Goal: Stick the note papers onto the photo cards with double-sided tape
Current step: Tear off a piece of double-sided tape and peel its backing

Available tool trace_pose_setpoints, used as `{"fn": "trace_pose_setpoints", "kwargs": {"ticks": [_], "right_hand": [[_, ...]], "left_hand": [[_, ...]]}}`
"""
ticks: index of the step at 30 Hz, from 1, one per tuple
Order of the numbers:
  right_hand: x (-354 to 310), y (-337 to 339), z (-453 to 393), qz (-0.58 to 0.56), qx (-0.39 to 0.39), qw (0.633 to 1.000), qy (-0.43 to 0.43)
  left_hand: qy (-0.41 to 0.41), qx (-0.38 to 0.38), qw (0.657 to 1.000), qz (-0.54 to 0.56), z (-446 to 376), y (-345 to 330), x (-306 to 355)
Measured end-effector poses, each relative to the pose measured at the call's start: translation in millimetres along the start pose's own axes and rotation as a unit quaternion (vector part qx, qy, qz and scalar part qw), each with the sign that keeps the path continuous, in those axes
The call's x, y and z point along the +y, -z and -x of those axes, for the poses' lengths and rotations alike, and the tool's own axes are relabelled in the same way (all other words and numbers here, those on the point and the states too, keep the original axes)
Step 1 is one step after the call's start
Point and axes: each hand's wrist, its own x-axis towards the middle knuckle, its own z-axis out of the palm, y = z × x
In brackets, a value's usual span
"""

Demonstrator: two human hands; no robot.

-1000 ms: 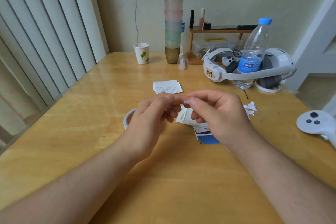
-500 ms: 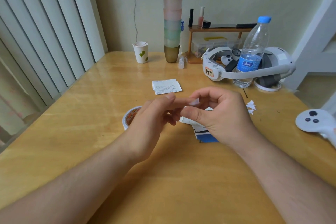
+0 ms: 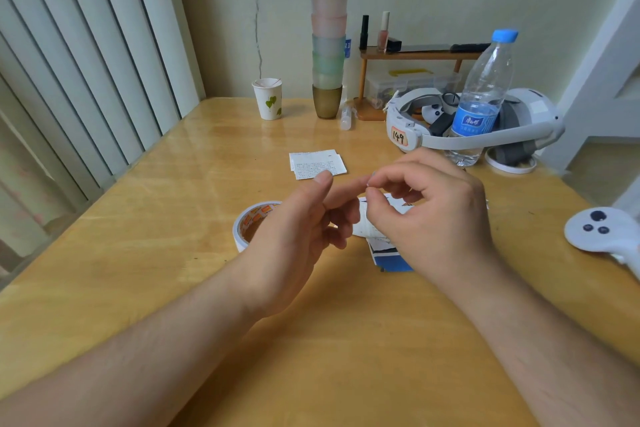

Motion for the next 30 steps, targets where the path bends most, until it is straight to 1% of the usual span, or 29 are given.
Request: {"fn": "trace_pose_setpoints", "kwargs": {"ticks": [6, 14, 19, 24, 30], "right_hand": [[-0.3, -0.6, -1.2, 0.014, 0.011, 1.000, -0.008], [0.8, -3.1, -1.7, 0.013, -0.003, 1.000, -0.001], [1.7, -2.5, -1.8, 0.001, -0.029, 1.000, -0.007], [0.9, -2.2, -2.4, -0.043, -0.029, 0.998, -0.025], [-0.2, -2.5, -2.7, -0.058, -0.035, 0.996, -0.056]], "left_hand": [[-0.028, -0.040, 0.998, -0.050, 1.7, -1.0, -1.7], [-0.032, -0.047, 0.996, -0.071, 1.8, -1.7, -4.4], [-0.032, -0.034, 0.998, -0.052, 1.3, -2.4, -3.8], [-0.022, -0.016, 0.999, -0.030, 0.5, -0.9, -2.9], [-0.022, -0.007, 1.000, -0.010, 0.2, -1.5, -2.5]]}}
